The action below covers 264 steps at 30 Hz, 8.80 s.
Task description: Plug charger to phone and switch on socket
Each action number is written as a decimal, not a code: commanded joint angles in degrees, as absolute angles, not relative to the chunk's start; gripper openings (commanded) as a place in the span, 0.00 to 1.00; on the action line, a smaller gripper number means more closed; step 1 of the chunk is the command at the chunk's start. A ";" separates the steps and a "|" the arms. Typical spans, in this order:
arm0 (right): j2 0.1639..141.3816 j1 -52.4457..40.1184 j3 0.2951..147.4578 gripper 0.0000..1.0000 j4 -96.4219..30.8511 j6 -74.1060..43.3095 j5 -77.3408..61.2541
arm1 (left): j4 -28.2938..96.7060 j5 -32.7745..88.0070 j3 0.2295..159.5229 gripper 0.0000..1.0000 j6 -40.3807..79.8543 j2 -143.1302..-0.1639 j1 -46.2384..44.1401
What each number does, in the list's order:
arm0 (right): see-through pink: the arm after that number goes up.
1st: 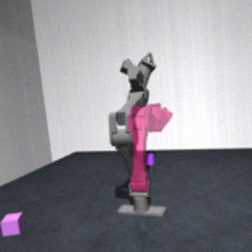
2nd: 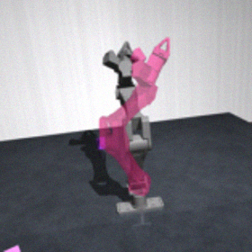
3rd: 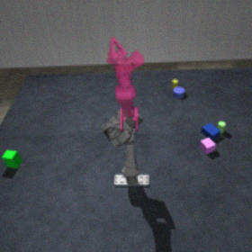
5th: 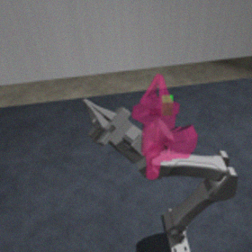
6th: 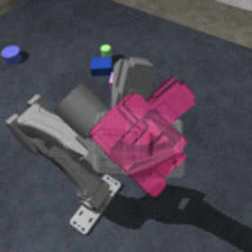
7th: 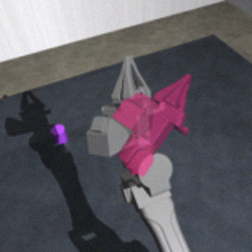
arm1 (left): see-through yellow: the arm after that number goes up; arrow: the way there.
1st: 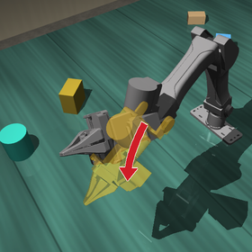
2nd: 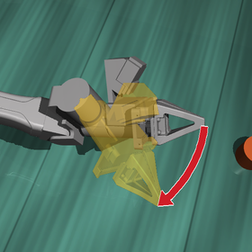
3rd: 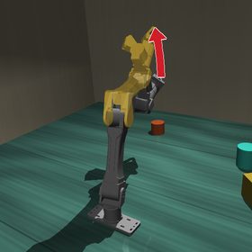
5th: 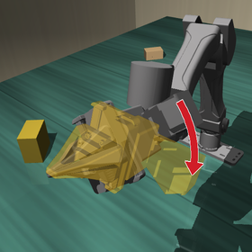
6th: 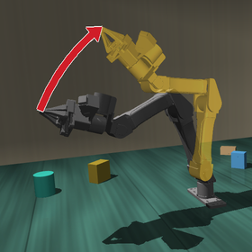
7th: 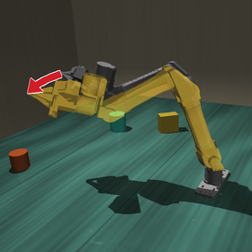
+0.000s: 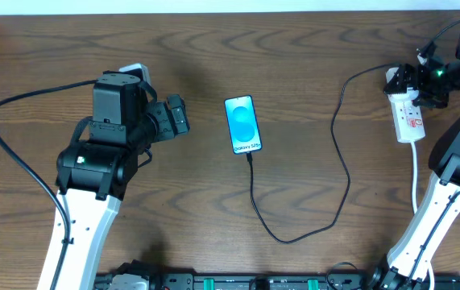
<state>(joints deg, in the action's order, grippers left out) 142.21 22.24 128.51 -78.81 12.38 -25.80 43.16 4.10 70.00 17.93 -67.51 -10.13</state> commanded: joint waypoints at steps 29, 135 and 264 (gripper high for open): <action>109.19 21.43 127.85 0.99 -82.76 -6.92 -10.28 | 43.27 3.36 70.41 0.98 17.17 -67.51 -9.82; 100.25 20.53 127.81 0.99 -81.03 -7.22 -9.34 | 2.28 -11.64 0.23 0.98 17.15 -0.03 -9.65; 56.40 0.27 53.21 0.99 -17.19 -9.67 5.41 | 3.75 3.86 0.23 0.98 4.93 -0.23 0.36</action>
<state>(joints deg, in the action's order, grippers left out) 61.25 0.78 63.53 -24.03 -7.22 5.58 1.93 3.18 1.26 5.69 -0.62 0.01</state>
